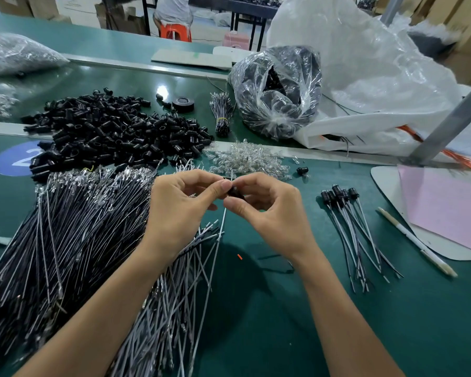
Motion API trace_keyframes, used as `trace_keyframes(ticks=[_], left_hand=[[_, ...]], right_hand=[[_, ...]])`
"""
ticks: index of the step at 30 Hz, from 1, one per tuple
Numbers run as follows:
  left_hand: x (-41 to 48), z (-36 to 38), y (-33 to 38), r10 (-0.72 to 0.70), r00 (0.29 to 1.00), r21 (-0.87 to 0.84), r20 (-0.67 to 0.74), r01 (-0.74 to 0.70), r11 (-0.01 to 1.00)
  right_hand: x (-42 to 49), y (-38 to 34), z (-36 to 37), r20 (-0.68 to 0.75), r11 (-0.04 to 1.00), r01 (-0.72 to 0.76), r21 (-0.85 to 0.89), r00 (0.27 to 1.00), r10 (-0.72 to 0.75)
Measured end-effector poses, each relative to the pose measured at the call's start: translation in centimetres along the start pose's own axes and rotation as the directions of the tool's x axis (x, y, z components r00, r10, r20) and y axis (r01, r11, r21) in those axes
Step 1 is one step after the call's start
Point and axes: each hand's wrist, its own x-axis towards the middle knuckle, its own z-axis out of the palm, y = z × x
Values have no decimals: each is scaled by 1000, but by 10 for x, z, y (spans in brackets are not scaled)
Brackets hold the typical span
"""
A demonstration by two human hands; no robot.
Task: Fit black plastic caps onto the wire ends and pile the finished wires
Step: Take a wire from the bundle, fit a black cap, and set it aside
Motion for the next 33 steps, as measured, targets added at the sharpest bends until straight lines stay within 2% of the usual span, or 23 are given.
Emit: trace_keyframes(ticks=[4,8,11,13,15,18,20,22,23,25,29,33], left_hand=[[0,2,2,45,999,47,-17,-44,998],[8,-14,7,-8,974,-73,-228,-9,997],[13,-29,10,-83,921,-198,-381,7,980],[14,-30,11,-120,889,-240,-441,12,971],[13,-27,12,-149,885,-267,-441,29,963],[12,-27,13,-188,915,-297,-356,80,951],[10,-26,15,-199,946,-307,-257,115,945],[9,-24,17,-189,968,-282,-165,137,949],[8,-23,17,-181,974,-267,-136,140,954],[7,-20,16,-168,979,-253,-118,134,958],[6,-17,16,-156,983,-266,-99,125,956],[6,-14,15,-137,986,-228,-90,114,967]], right_hand=[[1,1,3,-16,1000,21,19,1000,-21],[0,8,0,-40,989,-8,-151,999,2],[3,9,-7,-66,985,1,-174,998,-12],[6,8,-13,-81,991,1,-132,997,-12],[7,6,-17,-106,999,-20,-47,994,15],[8,2,-22,-175,975,-35,218,982,75],[8,-1,-27,-199,874,-11,486,972,123],[8,-3,-32,-154,677,2,736,974,164],[9,-4,-34,-124,583,0,813,977,173],[9,-7,-37,-84,470,-15,883,978,189],[8,-11,-35,-33,388,-32,921,987,158],[5,-13,-32,33,396,-94,913,987,158]])
